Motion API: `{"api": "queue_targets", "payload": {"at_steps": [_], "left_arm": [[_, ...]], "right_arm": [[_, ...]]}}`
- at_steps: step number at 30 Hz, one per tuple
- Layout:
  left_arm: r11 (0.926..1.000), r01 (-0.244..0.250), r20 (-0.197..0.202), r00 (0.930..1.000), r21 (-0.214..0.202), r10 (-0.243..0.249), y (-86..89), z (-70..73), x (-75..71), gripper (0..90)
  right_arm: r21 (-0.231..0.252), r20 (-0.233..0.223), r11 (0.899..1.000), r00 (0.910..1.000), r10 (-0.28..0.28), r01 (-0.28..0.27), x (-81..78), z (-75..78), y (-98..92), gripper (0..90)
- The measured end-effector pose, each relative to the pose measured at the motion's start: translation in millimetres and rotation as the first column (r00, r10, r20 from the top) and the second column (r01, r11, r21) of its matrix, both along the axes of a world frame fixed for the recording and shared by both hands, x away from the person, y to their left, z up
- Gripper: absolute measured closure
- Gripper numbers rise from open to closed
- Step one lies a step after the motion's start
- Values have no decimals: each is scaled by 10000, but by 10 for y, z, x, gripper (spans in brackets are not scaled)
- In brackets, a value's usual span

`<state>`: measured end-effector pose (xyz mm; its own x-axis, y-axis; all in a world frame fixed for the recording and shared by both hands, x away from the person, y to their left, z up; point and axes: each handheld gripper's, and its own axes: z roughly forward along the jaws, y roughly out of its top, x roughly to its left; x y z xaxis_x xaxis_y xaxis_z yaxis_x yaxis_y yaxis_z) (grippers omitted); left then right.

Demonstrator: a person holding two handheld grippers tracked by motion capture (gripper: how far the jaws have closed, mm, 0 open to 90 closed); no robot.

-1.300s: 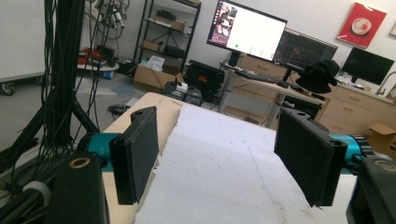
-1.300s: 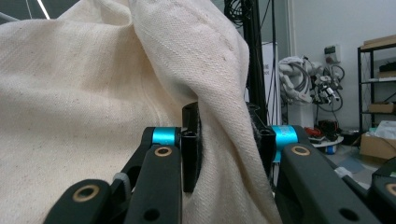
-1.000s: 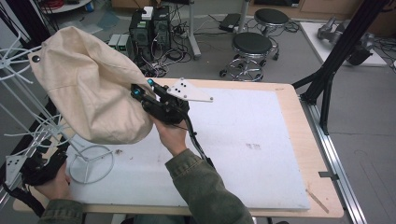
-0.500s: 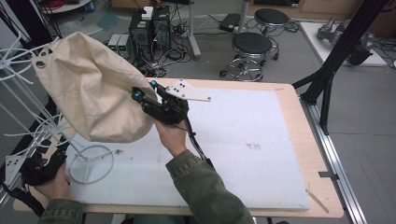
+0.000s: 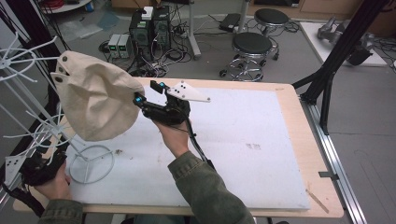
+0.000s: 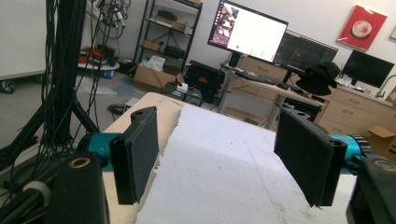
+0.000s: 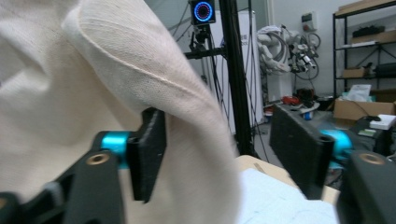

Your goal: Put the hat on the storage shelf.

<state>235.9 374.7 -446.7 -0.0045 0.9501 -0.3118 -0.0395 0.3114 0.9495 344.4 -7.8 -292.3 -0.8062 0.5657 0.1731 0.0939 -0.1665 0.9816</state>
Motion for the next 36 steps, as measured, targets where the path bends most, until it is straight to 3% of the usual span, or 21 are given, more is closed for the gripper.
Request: {"api": "queue_targets", "payload": {"at_steps": [9, 20, 23, 36], "left_arm": [[10000, -7, 2, 10000, -38, 7, -1, -1, -1, 308], [9999, 36, -124, 9999, 148, -34, 11, -6, -9, 308], [9999, -5, -95, 10000, 100, 6, 10, -6, -4, 307], [10000, -19, -118, 9999, 47, 20, 14, -13, -2, 307]], "right_arm": [[-244, 117, 9971, 9974, -712, 715, 17, -67, -29, 167], [-468, 342, 9931, 9938, -1056, 1072, 17, -48, -177, 148], [-528, 492, 9911, 9916, -1197, 1222, 6, -56, -267, 148], [-614, 310, 9792, 9810, -1917, 1933, 6, -119, -714, 148]]}}
